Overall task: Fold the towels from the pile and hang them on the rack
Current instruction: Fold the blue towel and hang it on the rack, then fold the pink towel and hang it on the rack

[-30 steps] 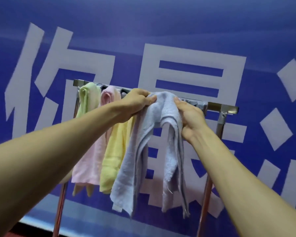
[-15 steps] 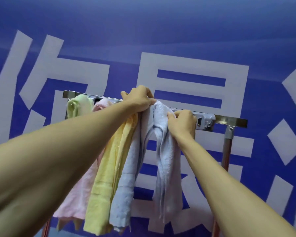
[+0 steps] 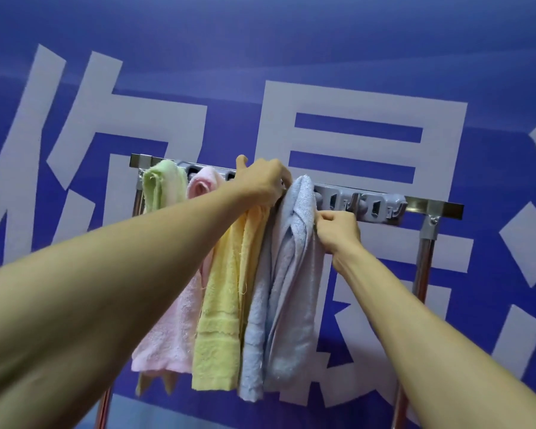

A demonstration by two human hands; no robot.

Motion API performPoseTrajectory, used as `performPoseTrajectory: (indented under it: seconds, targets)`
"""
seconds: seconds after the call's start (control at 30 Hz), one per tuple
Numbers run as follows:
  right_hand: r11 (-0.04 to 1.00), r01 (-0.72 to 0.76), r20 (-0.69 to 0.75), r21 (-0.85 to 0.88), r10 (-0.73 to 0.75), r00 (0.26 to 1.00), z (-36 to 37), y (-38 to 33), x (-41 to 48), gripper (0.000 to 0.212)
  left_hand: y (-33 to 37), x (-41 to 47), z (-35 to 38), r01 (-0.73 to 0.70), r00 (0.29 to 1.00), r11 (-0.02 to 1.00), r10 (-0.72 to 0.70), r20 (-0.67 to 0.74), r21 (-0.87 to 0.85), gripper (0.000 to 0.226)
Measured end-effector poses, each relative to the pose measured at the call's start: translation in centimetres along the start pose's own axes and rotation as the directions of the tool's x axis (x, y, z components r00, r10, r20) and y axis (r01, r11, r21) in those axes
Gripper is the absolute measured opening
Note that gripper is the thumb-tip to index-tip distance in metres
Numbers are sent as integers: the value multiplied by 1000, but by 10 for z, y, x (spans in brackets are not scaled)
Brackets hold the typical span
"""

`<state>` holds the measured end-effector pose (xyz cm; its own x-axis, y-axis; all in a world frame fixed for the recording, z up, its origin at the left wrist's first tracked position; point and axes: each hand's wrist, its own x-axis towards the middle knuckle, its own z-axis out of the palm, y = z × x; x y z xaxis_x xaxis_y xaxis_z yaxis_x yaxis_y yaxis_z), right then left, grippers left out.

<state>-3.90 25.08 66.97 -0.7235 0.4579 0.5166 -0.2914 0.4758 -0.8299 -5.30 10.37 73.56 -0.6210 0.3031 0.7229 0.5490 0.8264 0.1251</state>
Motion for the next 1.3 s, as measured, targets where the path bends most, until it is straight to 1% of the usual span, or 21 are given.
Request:
performPoseTrajectory:
  seconds: [0.03,0.1,0.17,0.27,0.33,0.4,0.47,0.53,0.6,0.67,0.73,0.8,0.9,0.97,1.03,1.1,1.13,1.23,1.3]
  targets:
    - [1000,-6,8,7,6,1000,-1,-1,0,41,0,-4,0,-9,1000,1000,10,-17,28,34]
    - [1000,-11,21,24,10,1000,-3,-2,-5,42,-2,-14,-1,-32,996,998,36,-82,57,26]
    - [1000,-6,34,14,5,999,-7,-3,-14,37,-1,-30,-4,-28,984,1000,29,-177,13,27]
    - [1000,10,66,-21,-9,998,-16,-7,-35,27,7,-65,-14,-61,945,988,11,-327,-145,28]
    - [999,14,43,-40,-12,999,-25,-10,-53,22,14,-93,-20,-123,937,949,16,-348,-289,29]
    - [996,37,2,-86,-37,999,-33,-13,-69,20,21,-124,-24,-154,942,895,7,-334,-418,30]
    - [992,68,9,-106,-67,998,-42,-12,-87,16,26,-156,-24,-119,966,838,-26,-257,-533,30]
    - [985,113,56,-133,-106,993,-52,-6,-109,22,29,-186,-17,-13,997,760,-38,-64,-650,33]
    - [973,138,137,-183,-113,984,-61,7,-135,26,27,-212,-4,110,992,696,-28,127,-709,35]
    - [970,129,220,-208,-82,972,-71,26,-165,24,24,-238,14,208,966,669,-28,256,-714,34]
    - [973,75,285,-217,-11,959,-79,50,-196,22,20,-267,35,290,922,654,4,387,-699,29]
    - [970,-3,347,-244,90,934,-85,77,-225,23,17,-298,58,350,859,666,52,509,-659,23]
    - [947,-99,447,-304,234,863,-87,123,-263,22,8,-343,92,394,724,749,104,682,-533,21]
    - [921,-155,495,-357,327,805,-84,155,-280,22,1,-367,114,350,630,821,151,761,-452,21]
    - [896,-206,528,-393,403,748,-78,188,-292,22,-5,-387,138,284,547,877,183,817,-387,19]
    - [868,-258,538,-424,471,699,-69,222,-301,16,-8,-403,162,282,493,890,185,850,-357,19]
    - [851,-280,540,-444,503,675,-62,240,-305,14,-10,-412,175,298,467,888,183,865,-349,18]
    - [805,-319,540,-500,579,611,-41,296,-321,18,-12,-441,217,377,390,873,155,908,-311,17]
    - [766,-339,541,-546,632,555,-28,337,-336,10,-15,-463,251,431,320,859,143,937,-278,17]
